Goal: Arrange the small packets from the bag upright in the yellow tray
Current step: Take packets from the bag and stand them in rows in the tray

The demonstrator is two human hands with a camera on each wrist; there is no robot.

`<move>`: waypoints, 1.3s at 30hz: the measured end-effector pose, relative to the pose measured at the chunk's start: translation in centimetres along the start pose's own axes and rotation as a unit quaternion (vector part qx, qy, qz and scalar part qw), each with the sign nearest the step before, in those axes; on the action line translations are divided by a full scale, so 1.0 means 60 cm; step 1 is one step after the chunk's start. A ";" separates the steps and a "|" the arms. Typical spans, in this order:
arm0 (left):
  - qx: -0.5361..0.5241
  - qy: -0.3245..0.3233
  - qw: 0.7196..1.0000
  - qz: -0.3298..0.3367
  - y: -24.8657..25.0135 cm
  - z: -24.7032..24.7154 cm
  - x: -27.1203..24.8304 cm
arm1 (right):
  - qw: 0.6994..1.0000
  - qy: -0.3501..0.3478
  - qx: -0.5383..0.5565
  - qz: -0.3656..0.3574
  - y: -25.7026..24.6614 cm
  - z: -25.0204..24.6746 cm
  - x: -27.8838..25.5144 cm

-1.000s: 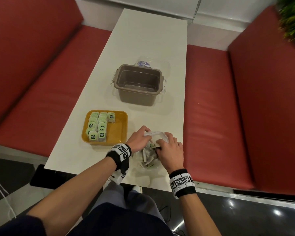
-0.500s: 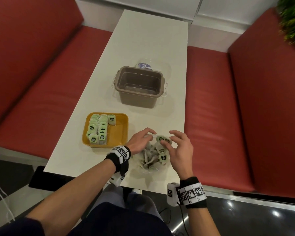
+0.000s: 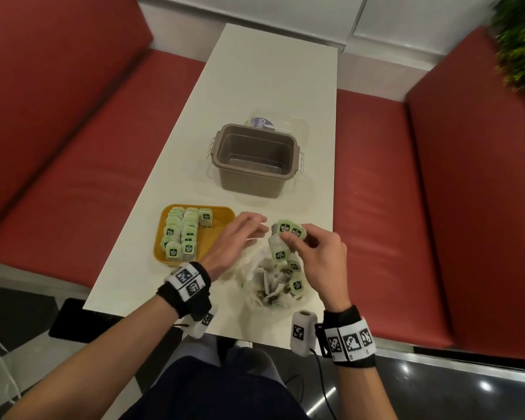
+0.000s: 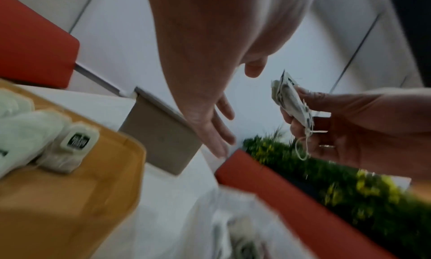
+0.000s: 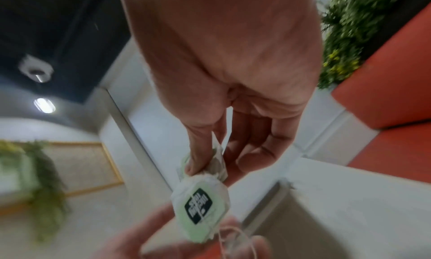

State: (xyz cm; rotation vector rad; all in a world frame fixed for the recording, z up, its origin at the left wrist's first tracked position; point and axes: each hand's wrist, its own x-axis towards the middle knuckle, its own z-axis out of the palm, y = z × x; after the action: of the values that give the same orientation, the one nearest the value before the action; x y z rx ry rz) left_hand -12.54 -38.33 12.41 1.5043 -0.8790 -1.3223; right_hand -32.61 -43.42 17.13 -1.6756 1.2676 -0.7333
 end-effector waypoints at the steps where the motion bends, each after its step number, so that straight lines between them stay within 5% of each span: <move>1: -0.036 -0.016 0.999 -0.003 0.019 -0.009 -0.012 | 1.000 -0.013 0.018 -0.011 -0.027 0.002 0.001; 7: -0.261 -0.116 0.957 -0.046 0.095 -0.063 -0.072 | 0.993 -0.100 0.041 -0.038 -0.131 0.063 0.016; 12: -0.290 -0.078 0.953 -0.042 0.094 -0.125 -0.094 | 0.995 -0.097 -0.005 -0.032 -0.153 0.159 0.027; 18: -0.262 -0.028 0.964 -0.032 0.083 -0.201 -0.107 | 0.978 -0.049 -0.163 -0.123 -0.180 0.254 0.022; 24: -0.285 -0.013 0.958 -0.022 0.062 -0.261 -0.109 | 0.995 -0.009 -0.067 -0.066 -0.185 0.300 0.017; 28: -0.311 0.054 0.949 -0.008 0.045 -0.272 -0.103 | 1.000 -0.006 0.030 -0.005 -0.183 0.318 -0.011; 33: -0.336 0.123 0.933 0.030 0.049 -0.275 -0.103 | 0.973 -0.052 0.190 0.119 -0.167 0.354 -0.040; 39: -0.323 0.139 0.935 0.045 0.043 -0.267 -0.097 | 0.963 -0.079 0.229 0.118 -0.170 0.393 -0.039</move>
State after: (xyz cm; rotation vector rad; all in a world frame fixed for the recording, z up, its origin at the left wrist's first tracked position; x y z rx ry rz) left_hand 2.38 -30.92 16.76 1.0725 -0.2773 -1.1404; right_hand -8.90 -33.37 16.19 -1.1612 1.0629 -0.6713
